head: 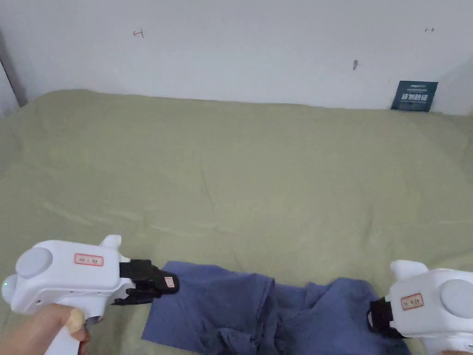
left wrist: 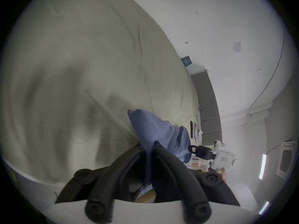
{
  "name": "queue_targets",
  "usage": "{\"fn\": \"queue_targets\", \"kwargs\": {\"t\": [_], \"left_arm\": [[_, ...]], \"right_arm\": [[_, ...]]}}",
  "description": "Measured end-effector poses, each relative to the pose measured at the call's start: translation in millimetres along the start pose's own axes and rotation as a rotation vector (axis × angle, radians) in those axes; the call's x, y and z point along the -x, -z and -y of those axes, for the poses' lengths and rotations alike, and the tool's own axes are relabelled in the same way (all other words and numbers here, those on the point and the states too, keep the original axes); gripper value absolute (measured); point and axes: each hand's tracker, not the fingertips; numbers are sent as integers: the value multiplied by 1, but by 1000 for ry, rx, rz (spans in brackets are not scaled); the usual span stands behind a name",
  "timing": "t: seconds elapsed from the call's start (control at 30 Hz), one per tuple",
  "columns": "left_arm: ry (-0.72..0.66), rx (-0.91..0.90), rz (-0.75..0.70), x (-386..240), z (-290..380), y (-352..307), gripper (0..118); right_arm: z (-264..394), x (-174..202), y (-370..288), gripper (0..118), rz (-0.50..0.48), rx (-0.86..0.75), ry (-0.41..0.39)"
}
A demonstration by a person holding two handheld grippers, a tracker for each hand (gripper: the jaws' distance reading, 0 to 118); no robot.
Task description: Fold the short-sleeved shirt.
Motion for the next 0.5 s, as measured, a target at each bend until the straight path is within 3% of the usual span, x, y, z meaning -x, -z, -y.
{"fn": "queue_targets", "kwargs": {"t": [0.17,0.27,0.5], "left_arm": [[-81,-143,-194,-13,16,-87,7],[-87,-202,-201,-8,1,-111,7],[102,-92,-56,-79,12,-40,7]], "right_arm": [[-6,25,8,0,-36,2,-44],[-7,34,13,0,-52,11,-58],[-5,36,19,0,-50,31,-53]]}}
